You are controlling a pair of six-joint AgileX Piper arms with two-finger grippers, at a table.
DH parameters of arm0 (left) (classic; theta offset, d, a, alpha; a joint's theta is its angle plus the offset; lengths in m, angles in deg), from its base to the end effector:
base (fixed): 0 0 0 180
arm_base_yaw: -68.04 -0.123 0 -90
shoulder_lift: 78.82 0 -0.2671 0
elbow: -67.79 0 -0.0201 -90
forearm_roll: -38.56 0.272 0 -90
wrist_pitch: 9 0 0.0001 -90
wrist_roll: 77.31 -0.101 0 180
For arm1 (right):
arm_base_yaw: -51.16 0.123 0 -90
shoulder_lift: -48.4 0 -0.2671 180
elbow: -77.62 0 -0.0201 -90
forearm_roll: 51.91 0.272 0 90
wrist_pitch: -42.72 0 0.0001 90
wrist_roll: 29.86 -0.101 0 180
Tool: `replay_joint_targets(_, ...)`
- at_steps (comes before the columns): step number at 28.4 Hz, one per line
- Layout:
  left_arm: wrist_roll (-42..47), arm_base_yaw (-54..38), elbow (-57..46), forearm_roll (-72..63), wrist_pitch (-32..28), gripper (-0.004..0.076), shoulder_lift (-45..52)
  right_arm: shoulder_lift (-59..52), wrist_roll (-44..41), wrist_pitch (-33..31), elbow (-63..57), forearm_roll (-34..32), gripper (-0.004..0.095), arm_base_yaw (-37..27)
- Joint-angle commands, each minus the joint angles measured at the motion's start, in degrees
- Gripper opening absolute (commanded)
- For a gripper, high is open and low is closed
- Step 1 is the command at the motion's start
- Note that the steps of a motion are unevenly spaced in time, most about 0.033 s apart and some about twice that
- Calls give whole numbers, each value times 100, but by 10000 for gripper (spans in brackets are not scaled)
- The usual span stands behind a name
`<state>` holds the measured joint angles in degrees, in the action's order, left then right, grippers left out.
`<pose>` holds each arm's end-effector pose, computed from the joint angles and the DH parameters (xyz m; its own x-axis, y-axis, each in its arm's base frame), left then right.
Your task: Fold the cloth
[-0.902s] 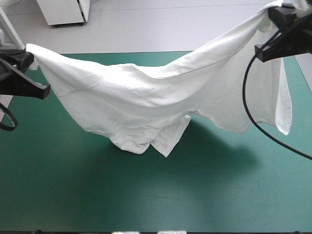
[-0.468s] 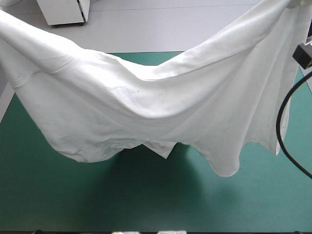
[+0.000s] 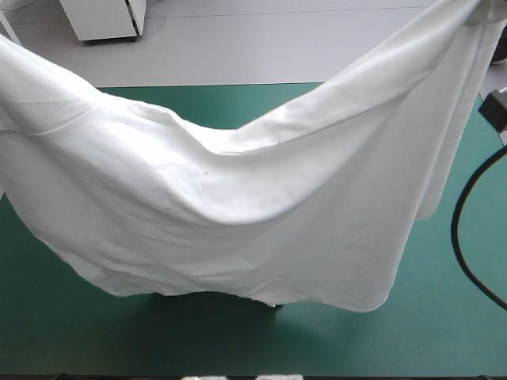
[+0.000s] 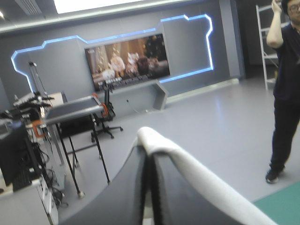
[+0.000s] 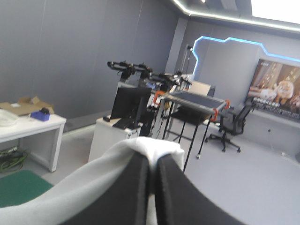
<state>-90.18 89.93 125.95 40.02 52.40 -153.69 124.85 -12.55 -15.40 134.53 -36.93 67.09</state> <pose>0.0826 -0.0307 0.6679 0.2686 0.1448 -0.9523 0.2977 0.9277 0.2251 0.0953 0.0503 0.6682 0.2935 -0.0796 -0.9526 -0.4316 0.8781 -0.2063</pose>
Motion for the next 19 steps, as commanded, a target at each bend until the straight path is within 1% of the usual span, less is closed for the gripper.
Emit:
replay_joint_targets(1, 153, 11, 45, -113, 92, -9, -343, -2, -185, -4, -430, -26, -17, -20)
replay_joint_targets(2, 151, 11, 35, -113, 281, -9, -412, -2, -197, -117, -576, -27, -17, -20)
replay_joint_targets(4, 202, 11, -84, -91, 459, -9, -507, -2, -183, -229, -977, -47, -17, -20)
replay_joint_targets(8, 256, 11, -864, -24, 456, -9, -506, 17, -183, -178, -1732, -205, -17, -20)
replay_joint_targets(11, 271, 11, -1518, 205, 413, -9, -599, 123, -183, -86, -2222, -464, -17, -20)
replay_joint_targets(14, 464, 11, -2034, 565, 21, -9, -785, 314, -232, 272, -2588, -783, -17, -20)
replay_joint_targets(15, 610, 11, -2254, 853, -328, -9, -967, 528, -312, 592, -2754, -1051, -17, -20)
replay_joint_targets(19, 663, 11, -2349, 1196, -959, -9, -1523, 1146, -395, 901, -2785, -1554, -17, -20)
